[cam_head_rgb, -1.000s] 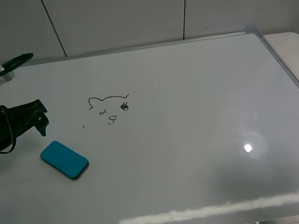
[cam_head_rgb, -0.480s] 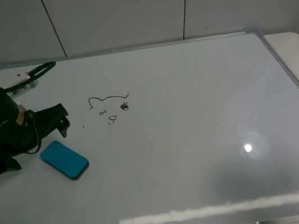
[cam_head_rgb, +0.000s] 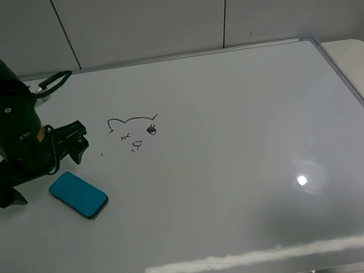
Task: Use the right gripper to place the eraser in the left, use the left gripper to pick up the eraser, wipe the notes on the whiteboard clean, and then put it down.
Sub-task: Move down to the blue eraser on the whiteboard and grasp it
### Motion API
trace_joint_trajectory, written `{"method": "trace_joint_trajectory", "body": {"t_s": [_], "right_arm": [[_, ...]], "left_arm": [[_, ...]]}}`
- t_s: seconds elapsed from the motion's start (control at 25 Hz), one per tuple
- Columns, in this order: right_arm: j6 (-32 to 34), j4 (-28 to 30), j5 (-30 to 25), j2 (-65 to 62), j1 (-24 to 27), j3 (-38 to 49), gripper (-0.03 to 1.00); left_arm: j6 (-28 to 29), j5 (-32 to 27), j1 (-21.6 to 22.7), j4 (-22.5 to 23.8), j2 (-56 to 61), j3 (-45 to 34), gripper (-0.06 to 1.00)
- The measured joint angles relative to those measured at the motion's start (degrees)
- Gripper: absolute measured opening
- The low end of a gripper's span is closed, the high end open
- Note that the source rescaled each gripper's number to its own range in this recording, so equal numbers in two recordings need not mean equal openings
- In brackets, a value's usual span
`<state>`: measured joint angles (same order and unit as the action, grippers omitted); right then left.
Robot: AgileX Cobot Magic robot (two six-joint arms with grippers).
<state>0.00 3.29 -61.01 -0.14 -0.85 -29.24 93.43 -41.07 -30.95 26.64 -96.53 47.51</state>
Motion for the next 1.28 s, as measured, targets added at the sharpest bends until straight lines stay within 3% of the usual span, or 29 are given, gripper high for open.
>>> {"method": "trace_joint_trajectory", "body": {"t_s": [0.16,0.36,0.52,1.28], "right_arm": [[0.0,0.0,0.0,0.0,0.0,0.0,1.0],[0.0,0.0,0.0,0.0,0.0,0.0,1.0],[0.0,0.0,0.0,0.0,0.0,0.0,1.0],[0.0,0.0,0.0,0.0,0.0,0.0,1.0]], "left_arm": [[5.94,-0.76,-2.05,2.47,-0.56,0.0,0.98],[7.22,2.05,-2.23,3.1,-0.56,-0.23,0.98],[7.43,6.43,-2.25,2.01,-1.0,-2.14,0.98],[6.07,12.64,-2.31,-0.47,-3.81,-4.62,0.97]]}}
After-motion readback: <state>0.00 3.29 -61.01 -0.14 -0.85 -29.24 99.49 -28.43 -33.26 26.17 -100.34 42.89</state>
